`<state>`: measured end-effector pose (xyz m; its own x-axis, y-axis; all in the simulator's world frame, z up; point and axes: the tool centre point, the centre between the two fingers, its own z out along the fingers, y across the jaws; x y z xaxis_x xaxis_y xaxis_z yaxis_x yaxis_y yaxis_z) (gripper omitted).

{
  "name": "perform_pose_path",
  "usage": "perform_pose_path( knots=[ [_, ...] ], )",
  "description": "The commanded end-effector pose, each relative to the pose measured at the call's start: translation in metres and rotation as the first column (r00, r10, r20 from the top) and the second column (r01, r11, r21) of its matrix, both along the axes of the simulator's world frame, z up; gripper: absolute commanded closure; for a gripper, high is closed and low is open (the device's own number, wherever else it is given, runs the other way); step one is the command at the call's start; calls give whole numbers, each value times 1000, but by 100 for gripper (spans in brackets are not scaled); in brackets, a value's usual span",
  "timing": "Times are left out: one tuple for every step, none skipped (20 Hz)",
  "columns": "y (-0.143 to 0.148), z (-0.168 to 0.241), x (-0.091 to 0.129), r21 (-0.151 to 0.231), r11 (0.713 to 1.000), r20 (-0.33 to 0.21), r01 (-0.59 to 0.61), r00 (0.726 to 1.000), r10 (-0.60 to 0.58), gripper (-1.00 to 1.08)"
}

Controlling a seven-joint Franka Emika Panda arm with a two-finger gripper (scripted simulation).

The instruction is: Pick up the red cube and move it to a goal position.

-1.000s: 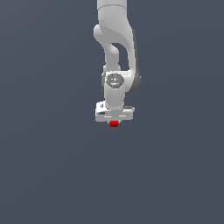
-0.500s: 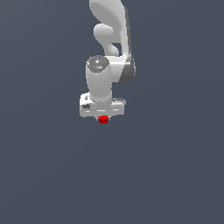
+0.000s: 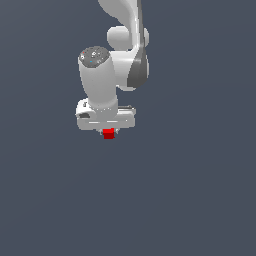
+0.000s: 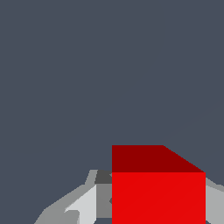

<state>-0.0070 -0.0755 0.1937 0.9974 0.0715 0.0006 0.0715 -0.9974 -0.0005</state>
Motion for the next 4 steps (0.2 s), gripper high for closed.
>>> perform_pose_path(
  knots=[
    [-3,5,3,0,1000,-1,-1,1000,1,108],
    [-4,6,3,-1,1000,-1,-1,1000,1,108],
    [-4,7,3,-1,1000,-1,-1,1000,1,108],
    [-4,7,4,-1,1000,-1,-1,1000,1,108]
  ],
)
